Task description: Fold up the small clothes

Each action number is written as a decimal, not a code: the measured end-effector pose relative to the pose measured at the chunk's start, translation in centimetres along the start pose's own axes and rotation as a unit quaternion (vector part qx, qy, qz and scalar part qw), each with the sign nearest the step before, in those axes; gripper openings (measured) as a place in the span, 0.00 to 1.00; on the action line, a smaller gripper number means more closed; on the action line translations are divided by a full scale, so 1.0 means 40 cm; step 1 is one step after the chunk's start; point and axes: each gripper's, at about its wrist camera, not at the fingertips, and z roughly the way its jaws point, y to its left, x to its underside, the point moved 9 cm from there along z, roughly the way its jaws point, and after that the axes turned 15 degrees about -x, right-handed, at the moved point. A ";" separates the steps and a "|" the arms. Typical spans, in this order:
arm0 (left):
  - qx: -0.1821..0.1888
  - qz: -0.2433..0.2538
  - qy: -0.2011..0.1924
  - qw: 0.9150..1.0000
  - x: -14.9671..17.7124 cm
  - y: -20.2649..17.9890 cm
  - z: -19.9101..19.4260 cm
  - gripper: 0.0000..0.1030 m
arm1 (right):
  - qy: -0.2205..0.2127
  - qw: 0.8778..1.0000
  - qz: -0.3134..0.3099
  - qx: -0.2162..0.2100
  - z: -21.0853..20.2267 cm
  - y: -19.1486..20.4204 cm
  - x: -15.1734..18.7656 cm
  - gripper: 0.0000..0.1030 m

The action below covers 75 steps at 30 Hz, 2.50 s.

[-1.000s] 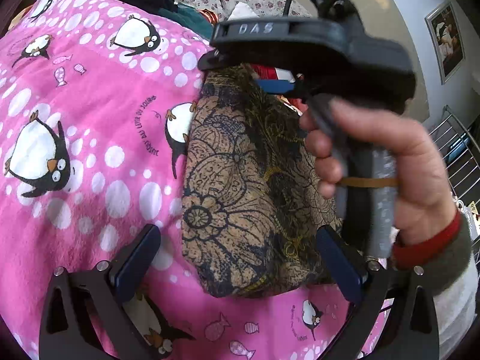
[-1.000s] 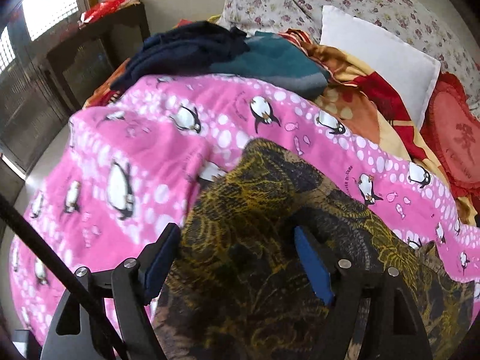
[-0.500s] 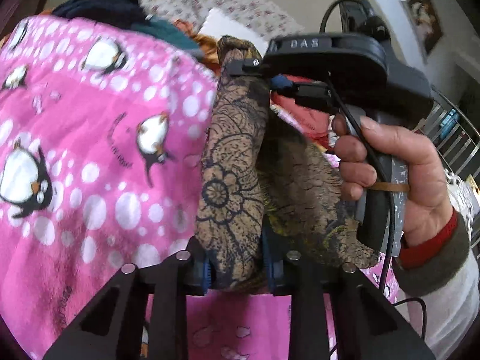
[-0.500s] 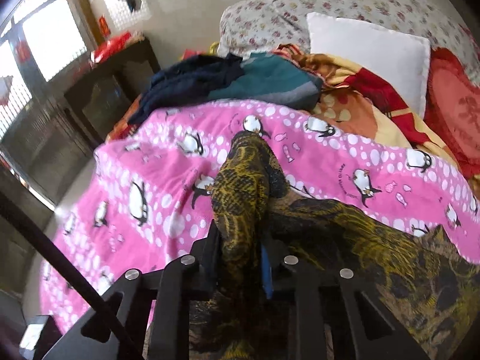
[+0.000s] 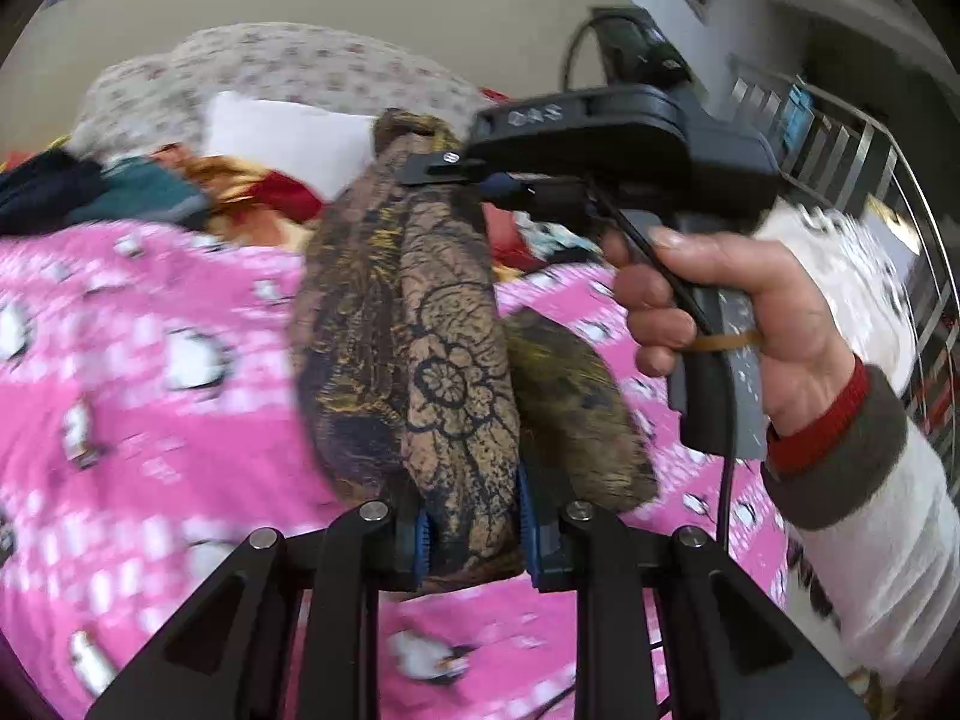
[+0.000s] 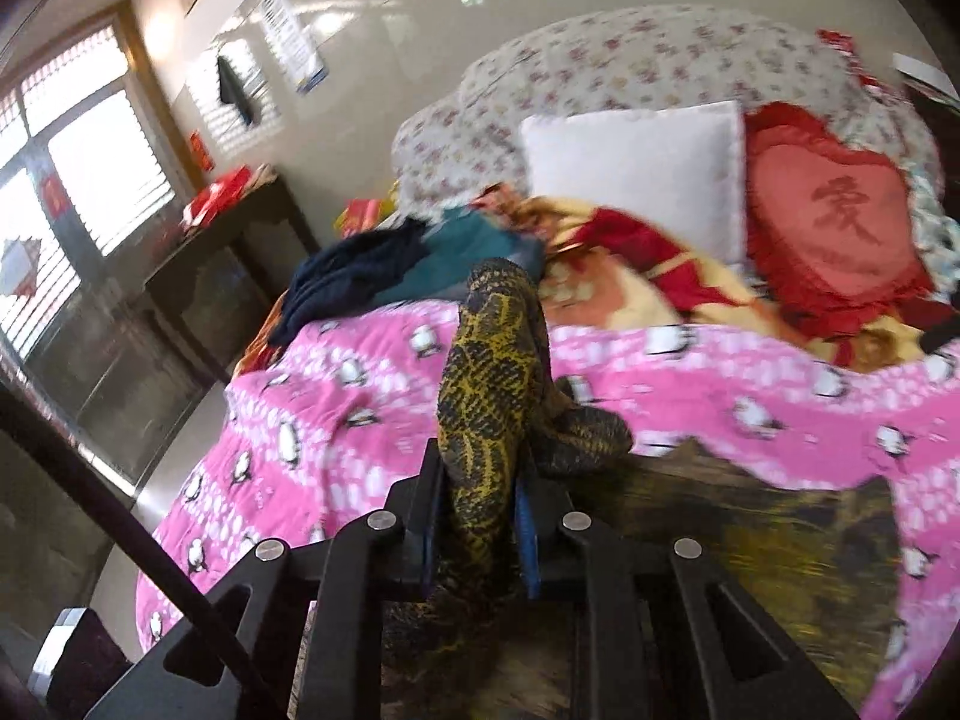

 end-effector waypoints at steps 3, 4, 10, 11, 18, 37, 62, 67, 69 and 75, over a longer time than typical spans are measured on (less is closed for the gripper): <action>0.016 0.032 0.014 0.999 0.009 -0.105 0.041 0.21 | -0.010 1.000 0.010 0.016 -0.081 -0.067 0.011 0.20; 0.022 0.043 0.020 0.999 0.014 -0.145 0.060 0.21 | -0.013 1.000 0.014 0.023 -0.110 -0.095 0.017 0.20; 0.050 0.081 0.058 0.994 0.025 -0.289 0.173 0.20 | -0.035 0.997 0.052 0.046 -0.245 -0.259 0.065 0.20; 0.057 0.083 0.068 0.993 0.032 -0.312 0.188 0.20 | -0.037 0.996 0.058 0.049 -0.259 -0.286 0.073 0.20; 0.069 0.062 0.147 0.985 0.082 -0.375 0.310 0.36 | -0.026 0.988 0.128 0.082 -0.246 -0.485 0.163 0.30; -0.069 0.035 0.104 0.992 0.104 -0.073 0.190 0.85 | 0.009 0.999 0.041 0.026 -0.355 -0.186 0.399 0.49; -0.064 0.015 0.146 0.987 0.187 -0.071 0.244 0.85 | -0.006 0.989 0.128 0.071 -0.370 -0.361 0.532 0.03; -0.068 -0.008 0.117 0.991 0.137 -0.035 0.218 0.89 | -0.071 0.983 0.160 0.057 -0.434 -0.365 0.499 0.45; -0.070 -0.026 0.108 0.991 0.115 -0.019 0.224 0.90 | -0.101 0.978 0.175 0.053 -0.458 -0.374 0.481 0.78; -0.060 -0.065 0.108 0.990 0.077 -0.005 0.281 0.90 | -0.122 0.973 0.185 0.059 -0.440 -0.426 0.413 0.81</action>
